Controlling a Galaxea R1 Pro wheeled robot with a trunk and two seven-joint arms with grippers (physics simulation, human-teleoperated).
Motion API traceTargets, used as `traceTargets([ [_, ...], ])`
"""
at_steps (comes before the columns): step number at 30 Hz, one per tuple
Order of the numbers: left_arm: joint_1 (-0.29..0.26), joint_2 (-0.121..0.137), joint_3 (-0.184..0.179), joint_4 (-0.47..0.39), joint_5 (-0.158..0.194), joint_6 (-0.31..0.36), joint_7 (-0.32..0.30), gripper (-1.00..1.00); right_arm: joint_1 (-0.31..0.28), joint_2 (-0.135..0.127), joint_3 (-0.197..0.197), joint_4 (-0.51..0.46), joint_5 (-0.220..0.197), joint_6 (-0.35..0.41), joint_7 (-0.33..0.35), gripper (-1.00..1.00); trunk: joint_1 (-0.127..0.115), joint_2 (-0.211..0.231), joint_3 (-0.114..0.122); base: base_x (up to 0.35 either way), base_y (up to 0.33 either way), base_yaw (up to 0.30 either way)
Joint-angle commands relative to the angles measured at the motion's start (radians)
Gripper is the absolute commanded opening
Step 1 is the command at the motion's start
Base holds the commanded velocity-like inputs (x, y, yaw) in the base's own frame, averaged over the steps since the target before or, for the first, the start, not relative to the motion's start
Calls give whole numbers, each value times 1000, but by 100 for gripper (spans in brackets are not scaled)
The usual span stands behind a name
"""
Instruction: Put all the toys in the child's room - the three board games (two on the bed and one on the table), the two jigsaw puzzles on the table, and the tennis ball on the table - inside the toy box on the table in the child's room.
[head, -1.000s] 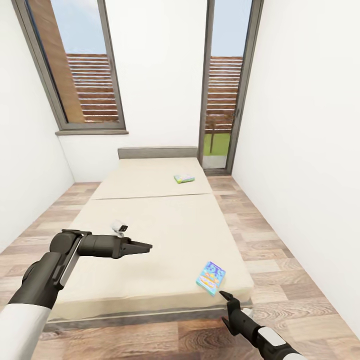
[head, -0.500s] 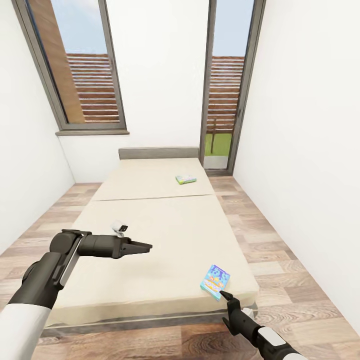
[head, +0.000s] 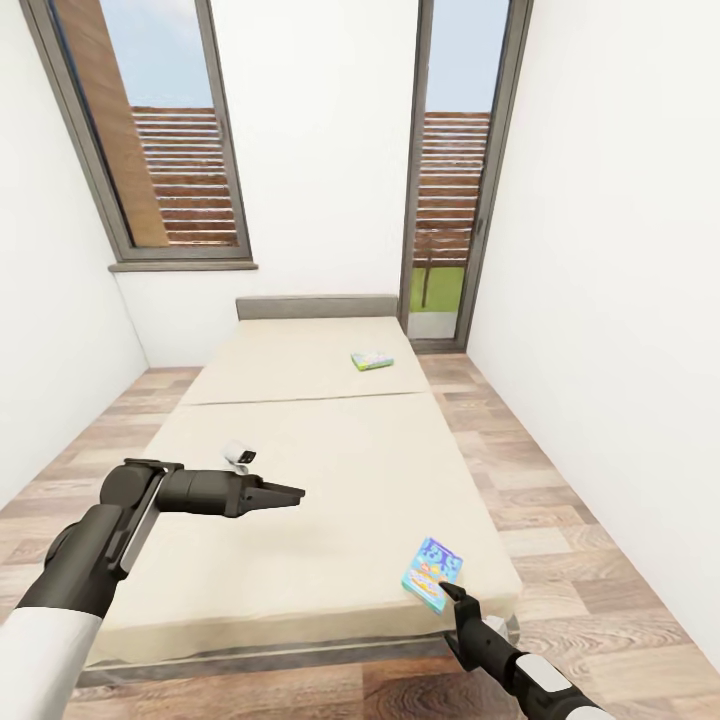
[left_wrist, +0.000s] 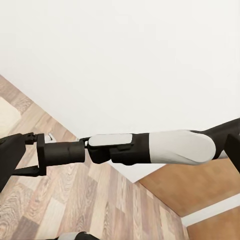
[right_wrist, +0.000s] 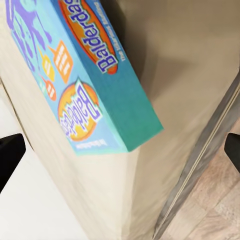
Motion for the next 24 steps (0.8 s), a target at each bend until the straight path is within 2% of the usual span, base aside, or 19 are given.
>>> traceTargets([
  [1,-1,1,-2,0,2,11,-3,100,0,0,-4,0,-4,6,0,100,0,0,-1,56,0,0],
  [24,-1,-1,-3,0,-1,11,-3,100,0,0,-4,0,-4,4,0,100,0,0,-1,31,0,0],
])
